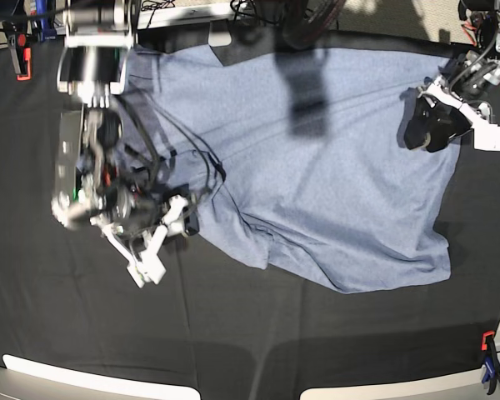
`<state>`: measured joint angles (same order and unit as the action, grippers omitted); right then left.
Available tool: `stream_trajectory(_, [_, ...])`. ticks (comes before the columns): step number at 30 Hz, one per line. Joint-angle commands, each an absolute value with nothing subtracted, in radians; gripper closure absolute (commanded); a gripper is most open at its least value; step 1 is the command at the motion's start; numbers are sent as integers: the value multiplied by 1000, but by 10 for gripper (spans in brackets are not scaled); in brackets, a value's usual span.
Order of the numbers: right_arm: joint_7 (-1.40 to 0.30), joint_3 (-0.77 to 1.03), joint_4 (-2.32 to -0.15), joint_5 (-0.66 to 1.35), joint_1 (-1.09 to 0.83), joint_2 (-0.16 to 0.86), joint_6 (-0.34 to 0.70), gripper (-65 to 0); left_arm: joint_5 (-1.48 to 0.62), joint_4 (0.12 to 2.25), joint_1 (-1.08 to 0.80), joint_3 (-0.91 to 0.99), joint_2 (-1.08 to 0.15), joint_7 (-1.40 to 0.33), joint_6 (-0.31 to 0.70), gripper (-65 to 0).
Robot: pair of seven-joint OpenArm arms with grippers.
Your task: Layout the t-shirt on the table in an organized manner, then fold the t-shirt properly
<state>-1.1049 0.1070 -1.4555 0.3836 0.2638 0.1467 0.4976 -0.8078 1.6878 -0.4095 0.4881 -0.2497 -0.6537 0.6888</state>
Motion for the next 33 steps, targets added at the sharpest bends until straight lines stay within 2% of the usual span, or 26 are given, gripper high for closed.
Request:
stream_trajectory(1, [-1092, 107, -1443, 393, 304, 151, 486, -280, -827, 1702, -407, 493, -261, -630, 698, -290])
stream_trajectory(8, [-1092, 107, -1264, 397, 369, 117, 470, -280, -827, 1702, -407, 493, -261, -630, 698, -290])
stream_trajectory(13, [-1065, 107, -1213, 396, 374, 80, 470, -273, -827, 1702, -407, 493, -261, -630, 698, -290])
stream_trajectory(16, [-1038, 107, -1213, 396, 374, 64, 470, -203, -827, 1702, -407, 493, -261, -630, 698, -290])
stream_trajectory(20, [-984, 107, -1213, 395, 374, 59, 472, -53, -827, 1702, -407, 493, -261, -630, 698, -290])
stream_trajectory(21, [-963, 107, -1213, 392, 374, 59, 472, -36, -827, 1702, -407, 493, -261, -630, 698, -290])
stream_trajectory(26, [-841, 107, -1217, 316, 387, 58, 501, -29, -827, 1702, -407, 493, -261, -630, 698, -290])
stream_trajectory(33, [-676, 107, -1218, 31, 466, 59, 499, -29, -828, 1702, -407, 493, -261, -630, 698, -290])
